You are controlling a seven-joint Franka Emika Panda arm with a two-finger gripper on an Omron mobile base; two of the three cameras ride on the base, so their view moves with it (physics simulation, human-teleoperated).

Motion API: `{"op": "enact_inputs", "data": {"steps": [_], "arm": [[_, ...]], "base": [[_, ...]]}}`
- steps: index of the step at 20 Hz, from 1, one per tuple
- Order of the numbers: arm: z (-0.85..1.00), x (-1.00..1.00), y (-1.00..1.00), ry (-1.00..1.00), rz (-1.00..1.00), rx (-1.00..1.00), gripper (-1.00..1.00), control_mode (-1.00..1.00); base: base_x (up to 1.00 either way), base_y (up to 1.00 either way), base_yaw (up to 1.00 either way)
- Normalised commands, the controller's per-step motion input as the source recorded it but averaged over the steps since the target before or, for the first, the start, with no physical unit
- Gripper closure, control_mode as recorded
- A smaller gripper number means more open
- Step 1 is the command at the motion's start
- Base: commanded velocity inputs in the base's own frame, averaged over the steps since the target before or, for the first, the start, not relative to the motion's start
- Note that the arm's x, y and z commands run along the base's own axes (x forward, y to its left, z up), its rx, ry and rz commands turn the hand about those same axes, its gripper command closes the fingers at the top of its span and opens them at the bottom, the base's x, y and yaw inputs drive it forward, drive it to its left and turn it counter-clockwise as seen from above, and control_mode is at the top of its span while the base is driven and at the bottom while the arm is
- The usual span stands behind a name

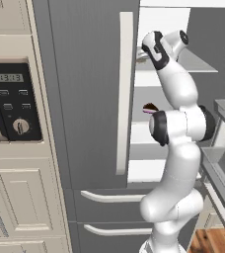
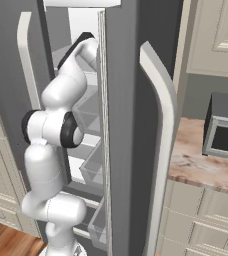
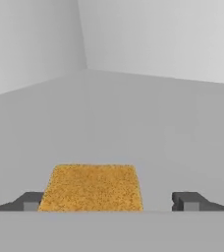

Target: Take the cakes from the fridge and place them on the empty tray on the dining counter.

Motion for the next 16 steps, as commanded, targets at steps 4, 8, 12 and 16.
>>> {"op": "enact_inputs", "data": {"steps": [4,8,12,16], "arm": [[-0.01,0.01,0.0,0.0,0.01,0.0,1.0,-1.0],[-0.05,-0.35,0.0,-0.08,0.0,0.0,1.0,-1.0],[-0.01,-0.55,0.01,-0.19,-0.06,0.0,1.0,-1.0],[0.0,-0.61,-0.05,-0.22,-0.23,0.0,1.0,-1.0]], "base": [[0.0,0.0,0.0],[0.0,0.0,0.0],[0.0,0.0,0.0],[0.0,0.0,0.0]]}}
